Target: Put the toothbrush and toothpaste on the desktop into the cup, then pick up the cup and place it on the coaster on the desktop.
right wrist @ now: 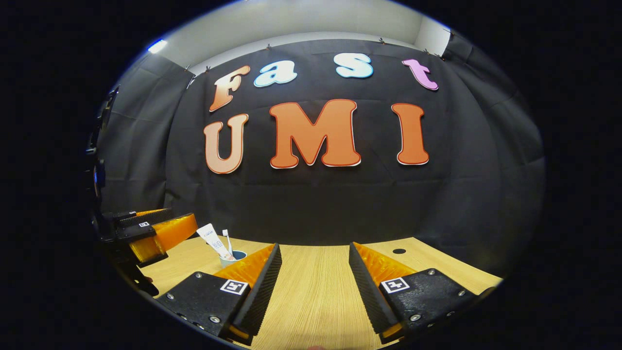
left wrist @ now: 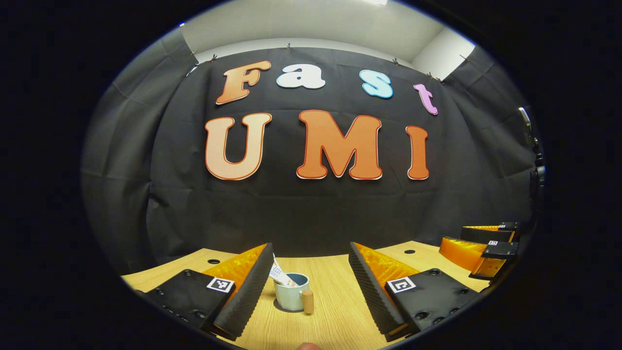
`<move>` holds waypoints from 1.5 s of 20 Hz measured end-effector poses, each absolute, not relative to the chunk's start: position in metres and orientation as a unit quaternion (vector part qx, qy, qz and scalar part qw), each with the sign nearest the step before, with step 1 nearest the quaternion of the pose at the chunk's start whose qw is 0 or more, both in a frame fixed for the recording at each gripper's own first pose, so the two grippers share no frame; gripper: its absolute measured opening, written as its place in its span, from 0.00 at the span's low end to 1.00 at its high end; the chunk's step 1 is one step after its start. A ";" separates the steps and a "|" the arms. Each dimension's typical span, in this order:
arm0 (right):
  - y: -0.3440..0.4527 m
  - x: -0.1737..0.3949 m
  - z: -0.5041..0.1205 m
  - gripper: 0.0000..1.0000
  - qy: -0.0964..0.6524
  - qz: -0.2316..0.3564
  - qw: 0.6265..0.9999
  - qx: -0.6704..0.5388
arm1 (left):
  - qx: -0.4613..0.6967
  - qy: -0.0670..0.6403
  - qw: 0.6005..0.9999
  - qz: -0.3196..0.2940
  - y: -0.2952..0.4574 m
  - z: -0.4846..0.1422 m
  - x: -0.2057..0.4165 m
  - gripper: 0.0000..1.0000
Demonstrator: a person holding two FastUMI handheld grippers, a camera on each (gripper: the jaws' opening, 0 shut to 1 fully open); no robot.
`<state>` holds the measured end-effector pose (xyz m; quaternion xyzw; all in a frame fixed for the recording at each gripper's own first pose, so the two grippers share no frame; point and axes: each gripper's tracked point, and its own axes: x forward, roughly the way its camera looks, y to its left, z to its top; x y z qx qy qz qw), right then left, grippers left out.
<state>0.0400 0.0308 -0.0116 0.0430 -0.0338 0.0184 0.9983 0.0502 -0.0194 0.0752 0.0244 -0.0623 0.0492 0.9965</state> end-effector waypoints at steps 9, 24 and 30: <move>0.033 0.038 -0.011 0.84 -0.033 0.030 0.998 0.050 | 0.028 -0.068 0.995 0.063 -0.013 0.076 0.051 0.99; 0.041 0.033 -0.005 0.84 -0.041 0.048 0.997 0.037 | 0.046 -0.081 0.993 0.077 -0.002 0.080 0.041 0.98; 0.035 0.032 -0.005 0.84 -0.046 0.043 0.997 0.034 | 0.049 -0.086 0.992 0.081 -0.004 0.080 0.043 0.99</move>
